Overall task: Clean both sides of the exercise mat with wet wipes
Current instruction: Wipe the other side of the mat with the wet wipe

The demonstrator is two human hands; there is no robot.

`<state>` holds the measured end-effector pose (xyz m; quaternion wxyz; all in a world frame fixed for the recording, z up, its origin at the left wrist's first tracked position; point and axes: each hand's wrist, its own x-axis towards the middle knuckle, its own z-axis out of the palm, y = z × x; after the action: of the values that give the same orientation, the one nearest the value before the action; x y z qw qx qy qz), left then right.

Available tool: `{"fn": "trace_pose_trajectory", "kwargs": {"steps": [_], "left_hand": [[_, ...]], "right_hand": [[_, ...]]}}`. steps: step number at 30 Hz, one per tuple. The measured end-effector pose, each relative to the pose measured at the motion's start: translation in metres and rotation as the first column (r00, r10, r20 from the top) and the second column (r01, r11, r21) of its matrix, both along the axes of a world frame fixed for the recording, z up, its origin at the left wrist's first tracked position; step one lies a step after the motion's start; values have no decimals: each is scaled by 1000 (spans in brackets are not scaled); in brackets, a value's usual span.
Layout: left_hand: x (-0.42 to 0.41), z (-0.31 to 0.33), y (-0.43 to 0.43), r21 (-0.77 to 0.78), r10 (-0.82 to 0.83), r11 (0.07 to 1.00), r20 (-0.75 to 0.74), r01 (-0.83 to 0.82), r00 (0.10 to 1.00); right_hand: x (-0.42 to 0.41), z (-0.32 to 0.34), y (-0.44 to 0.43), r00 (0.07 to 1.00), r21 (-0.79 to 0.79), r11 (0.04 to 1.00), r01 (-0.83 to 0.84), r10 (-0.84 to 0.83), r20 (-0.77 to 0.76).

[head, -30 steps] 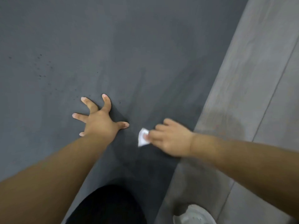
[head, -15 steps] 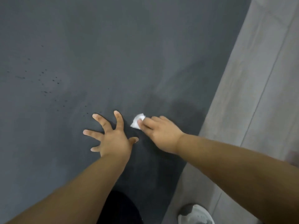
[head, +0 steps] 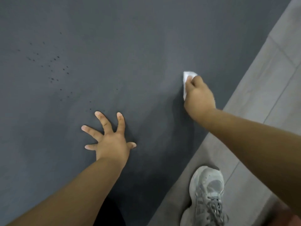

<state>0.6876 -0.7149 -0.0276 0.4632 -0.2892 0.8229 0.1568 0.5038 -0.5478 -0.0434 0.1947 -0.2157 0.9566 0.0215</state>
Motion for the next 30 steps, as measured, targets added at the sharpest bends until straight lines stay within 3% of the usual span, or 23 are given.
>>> {"fn": "trace_pose_trajectory", "kwargs": {"steps": [3, 5, 8, 9, 10, 12, 14, 16, 17, 19, 21, 23, 25, 27, 30], "left_hand": [[2, 0, 1, -10, 31, 999, -19, -32, 999], [4, -1, 1, 0, 77, 997, -61, -77, 995], [11, -2, 1, -15, 129, 991, -127, -132, 983], [13, -1, 0, -28, 130, 990, -149, -135, 980], [15, 0, -1, -41, 126, 990, -166, -134, 978], [17, 5, -6, -64, 130, 987, -205, -146, 970], [17, 11, -17, -87, 204, 967, -289, -238, 936], [19, 13, -35, -136, 284, 924, -379, -356, 881], [21, 11, -47, -181, 289, 909, -377, -376, 880], [25, 6, -67, -212, 326, 896, -281, -390, 902], [26, -2, -76, -135, 409, 885, -228, -445, 884], [26, -8, -76, -108, 429, 879, -246, -464, 869], [25, -11, -77, -113, 425, 879, -253, -463, 869], [24, -12, -77, -108, 430, 880, -233, -462, 872], [22, -13, -78, -113, 436, 878, -209, -464, 876]], "right_hand": [[47, -17, -22, 906, -299, 869, -394, 422, 32], [66, -20, -26, 803, -346, 753, -560, 596, -5], [53, -24, -29, 680, -325, 616, -717, 720, -135], [38, -30, -28, 669, -297, 608, -736, 719, -186], [18, -31, -29, 715, -285, 658, -697, 669, -203], [-24, -29, -33, 875, -272, 836, -477, 425, -231], [-60, -25, -42, 957, -210, 954, -213, 161, -240], [-68, -29, -58, 976, -213, 973, -90, 43, -216], [-59, -29, -69, 976, -266, 956, -126, 71, -206], [-19, -30, -93, 941, -410, 848, -335, 285, -181], [34, -31, -104, 769, -446, 638, -628, 599, -225], [68, -26, -105, 558, -408, 442, -799, 798, -228], [59, -28, -108, 473, -368, 376, -850, 853, -221], [19, -36, -116, 604, -363, 503, -784, 753, -261], [-54, -34, -133, 878, -312, 833, -457, 366, -310]]}}
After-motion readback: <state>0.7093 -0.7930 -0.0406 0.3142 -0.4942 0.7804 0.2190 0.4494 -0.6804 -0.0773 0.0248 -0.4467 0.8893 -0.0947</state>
